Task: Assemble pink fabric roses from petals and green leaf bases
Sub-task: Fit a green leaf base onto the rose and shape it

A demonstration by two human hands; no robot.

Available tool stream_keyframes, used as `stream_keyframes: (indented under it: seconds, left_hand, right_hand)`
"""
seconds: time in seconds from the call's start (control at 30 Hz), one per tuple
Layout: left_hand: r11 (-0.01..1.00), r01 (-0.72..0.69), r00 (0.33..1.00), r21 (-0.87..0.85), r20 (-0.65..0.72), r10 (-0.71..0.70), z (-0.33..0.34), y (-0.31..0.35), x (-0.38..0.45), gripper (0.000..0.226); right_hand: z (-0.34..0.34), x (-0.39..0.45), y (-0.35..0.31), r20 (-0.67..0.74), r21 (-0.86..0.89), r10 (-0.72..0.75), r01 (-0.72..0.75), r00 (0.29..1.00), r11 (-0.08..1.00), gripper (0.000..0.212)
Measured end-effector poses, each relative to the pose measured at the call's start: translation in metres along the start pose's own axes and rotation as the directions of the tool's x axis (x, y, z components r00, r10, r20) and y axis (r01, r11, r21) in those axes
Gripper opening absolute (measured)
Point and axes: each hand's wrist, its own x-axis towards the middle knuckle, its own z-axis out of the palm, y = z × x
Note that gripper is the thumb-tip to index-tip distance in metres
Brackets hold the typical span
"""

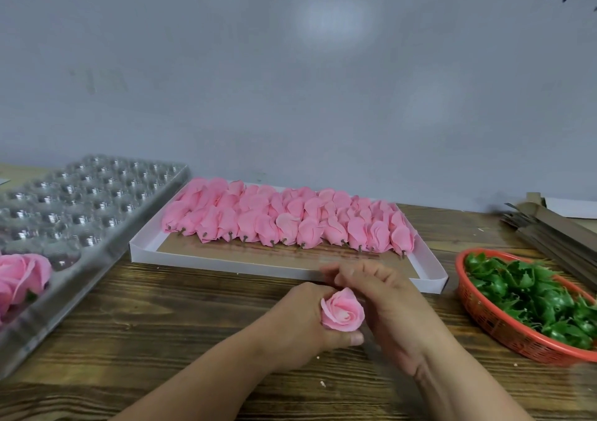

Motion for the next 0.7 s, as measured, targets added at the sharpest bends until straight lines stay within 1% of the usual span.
stream_keyframes:
  seconds: [0.07, 0.13, 0.2, 0.27, 0.33, 0.43, 0.47, 0.5, 0.57, 0.6, 0.63, 0.67, 0.7]
  left_hand:
    - [1.0, 0.009, 1.0, 0.002, -0.024, -0.009, -0.0015, -0.0007, -0.0005, 0.033]
    - [1.0, 0.008, 0.999, -0.024, -0.047, -0.009, -0.0021, -0.0009, -0.0006, 0.033]
    - [0.999, 0.015, 0.997, -0.045, -0.07, -0.018, -0.0029, -0.0001, -0.001, 0.031]
    - [0.998, 0.021, 0.996, -0.051, -0.091, -0.026, -0.004, 0.0007, -0.001, 0.028]
    - [0.999, 0.018, 0.995, -0.047, -0.099, -0.023, -0.0039, 0.0024, -0.0015, 0.035]
    - [0.998, 0.012, 0.995, -0.059, -0.097, -0.017, -0.0039, 0.0036, -0.0018, 0.048]
    - [0.997, 0.009, 0.994, -0.072, -0.111, -0.017, -0.0038, 0.0035, -0.0015, 0.045]
    - [0.996, 0.005, 0.991, -0.085, -0.13, -0.016, -0.0035, 0.0025, -0.0007, 0.036]
    - [0.991, 0.015, 0.985, -0.132, -0.169, -0.038, -0.0042, -0.0004, 0.0009, 0.02]
    - [0.987, 0.022, 0.983, -0.161, -0.178, -0.051, -0.0045, -0.0012, 0.001, 0.018]
    - [0.983, 0.028, 0.981, -0.18, -0.184, -0.061, -0.0044, -0.002, 0.0011, 0.02]
    - [0.982, 0.042, 0.979, -0.187, -0.186, -0.077, -0.0042, -0.0023, 0.0009, 0.022]
    - [0.98, 0.058, 0.977, -0.191, -0.189, -0.095, -0.0042, -0.0023, 0.001, 0.021]
  right_hand:
    - [-0.007, 0.0014, -0.0045, -0.018, -0.003, 0.012, -0.012, 1.0, 1.0, 0.02]
    - [-0.0096, 0.0009, -0.0061, 0.003, -0.039, 0.019, -0.019, 1.0, 0.999, 0.024]
    - [-0.0083, 0.0001, -0.0051, 0.029, -0.058, 0.027, -0.025, 0.999, 0.998, 0.016]
    - [-0.0069, 0.0005, -0.0033, 0.023, -0.055, 0.022, -0.021, 0.999, 0.998, 0.01]
    - [-0.0072, 0.0021, -0.0015, -0.006, -0.032, 0.02, -0.02, 1.0, 0.999, 0.005]
    - [-0.0066, 0.0031, 0.0001, -0.02, -0.034, 0.032, -0.032, 0.999, 0.999, 0.013]
    - [-0.0064, 0.0025, 0.0003, -0.019, -0.045, 0.028, -0.029, 0.999, 0.999, 0.016]
    - [-0.0065, 0.0019, 0.0001, -0.017, -0.062, 0.019, -0.02, 1.0, 0.998, 0.02]
    - [-0.0065, 0.0001, -0.0029, -0.013, -0.101, -0.004, 0.003, 1.0, 0.995, 0.034]
    - [-0.0064, -0.0007, -0.0042, -0.003, -0.113, -0.007, 0.006, 1.0, 0.994, 0.043]
    - [-0.0063, -0.0012, -0.0049, 0.011, -0.115, 0.0, 0.001, 1.0, 0.993, 0.046]
    - [-0.0058, -0.0016, -0.0047, 0.029, -0.105, 0.005, -0.002, 1.0, 0.994, 0.039]
    - [-0.0047, -0.002, -0.0041, 0.046, -0.088, 0.006, -0.002, 0.999, 0.996, 0.027]
